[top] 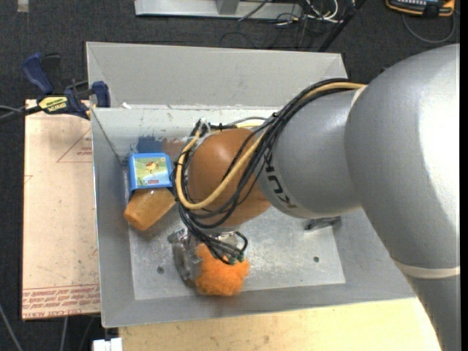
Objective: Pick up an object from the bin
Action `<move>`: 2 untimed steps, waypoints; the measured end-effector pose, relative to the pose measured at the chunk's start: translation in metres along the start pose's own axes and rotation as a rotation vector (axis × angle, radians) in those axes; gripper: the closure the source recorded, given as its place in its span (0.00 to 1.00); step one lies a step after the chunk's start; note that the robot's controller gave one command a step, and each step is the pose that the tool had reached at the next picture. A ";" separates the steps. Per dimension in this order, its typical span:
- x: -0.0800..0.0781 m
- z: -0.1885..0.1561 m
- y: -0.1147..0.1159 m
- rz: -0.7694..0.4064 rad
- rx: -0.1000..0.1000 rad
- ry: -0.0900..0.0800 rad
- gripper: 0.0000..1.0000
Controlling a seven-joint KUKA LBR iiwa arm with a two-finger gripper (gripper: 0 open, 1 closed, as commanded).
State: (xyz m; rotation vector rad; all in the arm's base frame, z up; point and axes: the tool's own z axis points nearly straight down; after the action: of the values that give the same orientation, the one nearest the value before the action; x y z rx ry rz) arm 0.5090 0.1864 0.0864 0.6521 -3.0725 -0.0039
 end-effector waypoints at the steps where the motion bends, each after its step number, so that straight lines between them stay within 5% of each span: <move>1: 0.000 0.000 0.000 0.000 0.000 0.000 1.00; 2: 0.001 0.001 -0.002 -0.004 -0.001 -0.003 1.00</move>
Offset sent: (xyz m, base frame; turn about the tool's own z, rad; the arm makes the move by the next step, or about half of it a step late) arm -0.0077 -0.0894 -0.0164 -0.0021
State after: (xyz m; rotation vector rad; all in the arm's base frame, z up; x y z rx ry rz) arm 0.5085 0.1842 0.0858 0.6584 -3.0737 -0.0067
